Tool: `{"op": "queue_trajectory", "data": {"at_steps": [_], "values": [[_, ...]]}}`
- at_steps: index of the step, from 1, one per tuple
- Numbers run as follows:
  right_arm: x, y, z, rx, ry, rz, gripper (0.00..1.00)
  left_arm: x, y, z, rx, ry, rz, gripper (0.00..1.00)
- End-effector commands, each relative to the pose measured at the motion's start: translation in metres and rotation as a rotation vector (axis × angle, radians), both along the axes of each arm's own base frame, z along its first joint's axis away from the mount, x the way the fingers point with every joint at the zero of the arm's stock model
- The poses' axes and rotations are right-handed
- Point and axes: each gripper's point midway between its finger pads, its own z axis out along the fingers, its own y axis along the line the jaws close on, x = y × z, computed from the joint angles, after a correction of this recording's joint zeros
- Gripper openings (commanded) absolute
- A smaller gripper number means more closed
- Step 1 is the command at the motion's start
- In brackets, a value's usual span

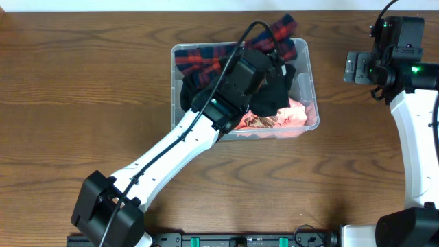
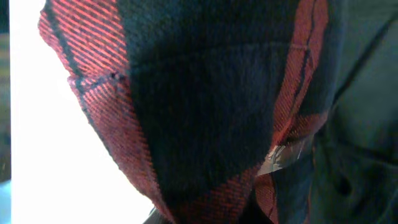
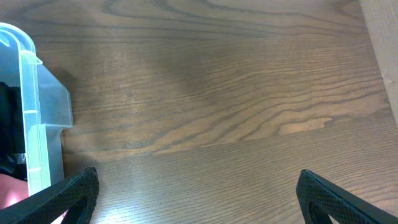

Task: Pack container
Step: 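Lower the plaid shirt into the bin with the left gripper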

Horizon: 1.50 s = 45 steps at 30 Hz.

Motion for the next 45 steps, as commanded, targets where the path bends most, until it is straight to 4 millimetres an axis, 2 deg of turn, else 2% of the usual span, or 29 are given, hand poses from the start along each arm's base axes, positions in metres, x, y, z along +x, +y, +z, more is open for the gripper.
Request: {"op": "queue_trajectory", "data": {"at_steps": [1,11,24,34,45], "values": [[0.0,-0.004,-0.001,-0.006,0.005,-0.01,0.99,0.001,-0.013,0.025,-0.008,-0.058,-0.074,0.06],[0.0,-0.004,-0.001,-0.006,0.005,-0.01,0.99,0.0,-0.022,0.028,-0.009,-0.07,-0.131,0.06],[0.0,-0.004,-0.001,-0.006,0.005,-0.01,0.99,0.019,-0.018,-0.008,0.027,-0.025,-0.102,0.06],[0.0,-0.004,-0.001,-0.006,0.005,-0.01,0.99,0.008,-0.009,-0.034,0.0,0.091,-0.049,0.06],[0.0,-0.004,-0.001,-0.006,0.005,-0.01,0.99,-0.005,-0.006,-0.049,0.054,0.155,-0.059,0.07]]}}
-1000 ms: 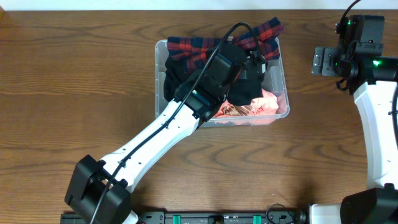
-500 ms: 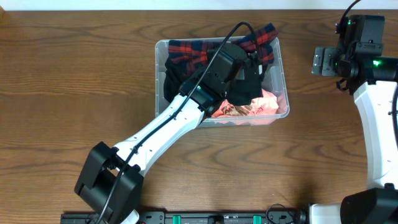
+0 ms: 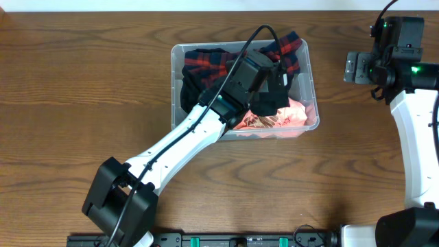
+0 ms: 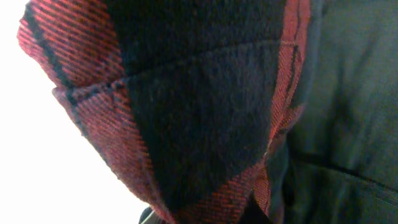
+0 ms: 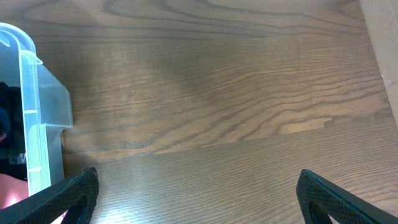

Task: Pack container
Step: 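Lower the plaid shirt into the bin with the left gripper, then press the plaid shirt down into the bin's center with the left gripper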

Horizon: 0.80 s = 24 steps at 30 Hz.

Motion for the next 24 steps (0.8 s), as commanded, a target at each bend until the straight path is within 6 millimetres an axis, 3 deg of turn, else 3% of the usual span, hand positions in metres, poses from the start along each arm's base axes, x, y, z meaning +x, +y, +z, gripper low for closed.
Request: {"op": "queue_trajectory", "data": {"at_steps": [1,4,5,8,13,15,20,24], "values": [[0.0,-0.004,-0.001,-0.006,0.005,-0.01,0.99,-0.006,0.006,0.001,0.017,0.022,0.015,0.07],[0.0,-0.004,-0.001,-0.006,0.005,-0.01,0.99,-0.015,0.005,-0.007,0.049,0.059,0.002,0.11],[0.0,-0.004,-0.001,-0.006,0.005,-0.01,0.99,-0.019,0.004,-0.01,0.06,0.07,-0.004,0.28],[0.0,-0.004,-0.001,-0.006,0.005,-0.01,0.99,-0.029,0.002,-0.015,0.087,0.098,-0.021,0.44],[0.0,-0.004,-0.001,-0.006,0.005,-0.01,0.99,-0.044,0.006,-0.02,0.13,0.143,-0.036,0.86],[0.0,-0.004,-0.001,-0.006,0.005,-0.01,0.99,-0.05,0.012,-0.02,0.149,0.163,-0.036,0.98],[0.0,-0.004,-0.001,-0.006,0.005,-0.01,0.99,-0.069,0.03,-0.015,0.194,0.217,-0.039,0.98],[0.0,-0.004,-0.001,-0.006,0.005,-0.01,0.99,-0.092,0.034,0.002,0.159,0.255,-0.088,0.98]]}}
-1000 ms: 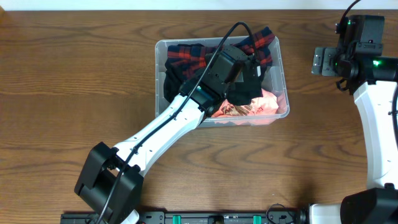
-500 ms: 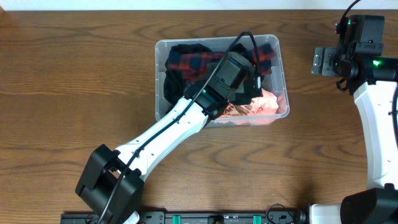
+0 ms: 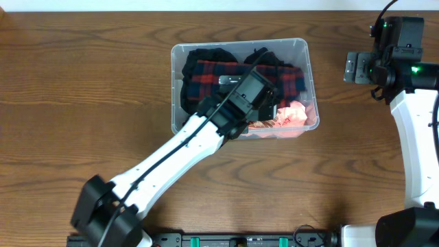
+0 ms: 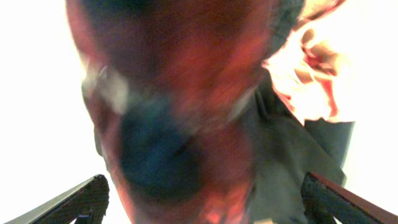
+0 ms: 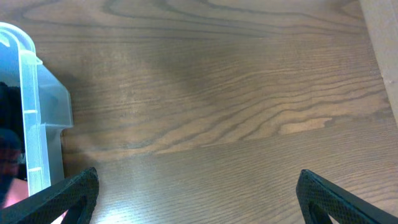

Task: Pack container
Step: 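Press the plaid shirt down into the bin's center with the left gripper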

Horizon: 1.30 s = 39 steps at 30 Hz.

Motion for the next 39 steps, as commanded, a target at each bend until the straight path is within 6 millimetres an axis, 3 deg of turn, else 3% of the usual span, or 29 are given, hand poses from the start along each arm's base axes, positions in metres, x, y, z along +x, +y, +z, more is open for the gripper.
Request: {"op": "queue_trajectory", "data": {"at_steps": [1,9,11,13,14,15,20,24,29,34,39], "values": [[0.0,-0.004,-0.001,-0.006,0.004,-0.01,0.99,-0.018,-0.003,0.033,-0.1,0.002,-0.045,0.98],[0.0,-0.004,-0.001,-0.006,0.004,-0.01,0.99,-0.054,-0.021,0.108,-0.383,-0.042,-0.191,1.0],[0.0,-0.004,-0.001,-0.006,0.004,-0.01,0.99,-0.056,-0.027,0.121,-0.448,-0.059,-0.205,0.74],[0.0,-0.004,-0.001,-0.006,0.004,-0.01,0.99,-0.052,-0.033,0.132,-0.517,-0.078,-0.179,0.29],[0.0,-0.004,-0.001,-0.006,0.004,-0.01,0.99,-0.049,-0.036,0.134,-0.545,-0.082,-0.162,0.14],[0.0,-0.004,-0.001,-0.006,0.004,-0.01,0.99,-0.046,-0.039,0.136,-0.564,-0.086,-0.151,0.06],[0.0,-0.004,-0.001,-0.006,0.004,-0.01,0.99,-0.025,-0.057,0.141,-0.684,-0.104,-0.078,0.06],[0.0,-0.004,-0.001,-0.006,0.004,-0.01,0.99,-0.001,-0.065,0.13,-0.763,-0.091,0.037,0.06],[0.0,-0.004,-0.001,-0.006,0.004,-0.01,0.99,0.041,-0.046,0.122,-0.94,-0.126,0.397,0.06],[0.0,-0.004,-0.001,-0.006,0.004,-0.01,0.99,0.057,-0.037,0.112,-1.076,-0.063,0.585,0.06],[0.0,-0.004,-0.001,-0.006,0.004,-0.01,0.99,0.067,-0.031,0.089,-1.093,-0.021,0.682,0.06]]}}
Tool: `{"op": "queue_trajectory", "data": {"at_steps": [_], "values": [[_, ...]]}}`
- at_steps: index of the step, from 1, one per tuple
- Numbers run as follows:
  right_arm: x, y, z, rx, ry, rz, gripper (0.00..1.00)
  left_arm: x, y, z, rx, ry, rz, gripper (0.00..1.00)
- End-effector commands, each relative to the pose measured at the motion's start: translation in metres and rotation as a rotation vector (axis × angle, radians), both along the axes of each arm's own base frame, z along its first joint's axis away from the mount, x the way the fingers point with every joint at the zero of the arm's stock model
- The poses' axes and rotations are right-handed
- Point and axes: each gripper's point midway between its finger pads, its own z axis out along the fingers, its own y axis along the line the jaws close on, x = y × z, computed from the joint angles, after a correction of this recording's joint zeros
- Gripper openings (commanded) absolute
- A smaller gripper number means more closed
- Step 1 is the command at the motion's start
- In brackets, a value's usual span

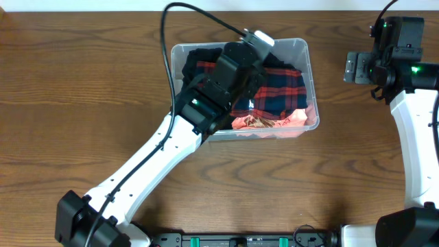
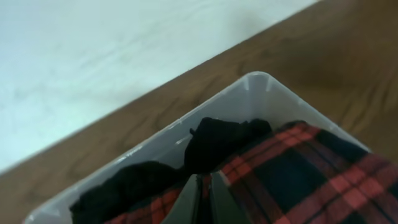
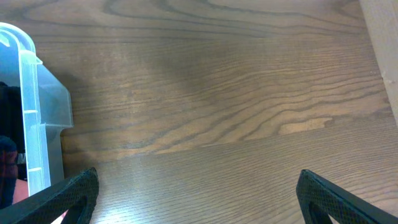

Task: Pack container
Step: 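Press the plaid shirt down into the bin's center with the left gripper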

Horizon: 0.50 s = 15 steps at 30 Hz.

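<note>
The clear plastic container point(image 1: 310, 68) stands at the table's far middle. Inside lie a red and navy plaid cloth point(image 1: 278, 88), black cloth point(image 2: 217, 137) along the far side and a pink cloth point(image 1: 274, 122) at the near side. My left gripper point(image 1: 251, 57) hangs over the container's far half. In the left wrist view its fingers point(image 2: 194, 193) are shut above the plaid cloth point(image 2: 292, 174), and nothing shows between them. My right gripper point(image 3: 198, 200) is open and empty over bare wood at the far right, with the container's corner point(image 3: 37, 124) at its left.
The brown wooden table point(image 1: 82, 103) surrounds the container on all sides. A white wall point(image 2: 93, 50) lies beyond the table's far edge. My right arm point(image 1: 411, 137) runs along the right edge.
My left gripper was open and low over the cloth at the container's near right. Now it is shut, higher and over the far half. The plaid cloth lies flat inside.
At first the plaid cloth hung partly over the container's far right rim, with my left gripper pressed into it. Then the cloth sat further inside. Then it lay spread in the container with my left gripper open above. Now that gripper is shut and raised. My right arm stayed still.
</note>
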Motion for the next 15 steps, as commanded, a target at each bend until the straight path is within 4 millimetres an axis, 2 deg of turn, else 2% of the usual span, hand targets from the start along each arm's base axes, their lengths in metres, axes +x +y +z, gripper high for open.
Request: {"op": "queue_trajectory", "data": {"at_steps": [1,8,15], "values": [[0.0,-0.004,-0.001,-0.006,0.004,-0.01,0.99,0.009,0.003,-0.027,-0.053,0.085,0.088,0.06],[0.0,-0.004,-0.001,-0.006,0.004,-0.01,0.99,0.008,-0.012,-0.082,-0.02,0.22,0.041,0.06],[0.0,-0.004,-0.001,-0.006,0.004,-0.01,0.99,-0.004,-0.001,-0.143,0.089,0.38,0.069,0.06]]}}
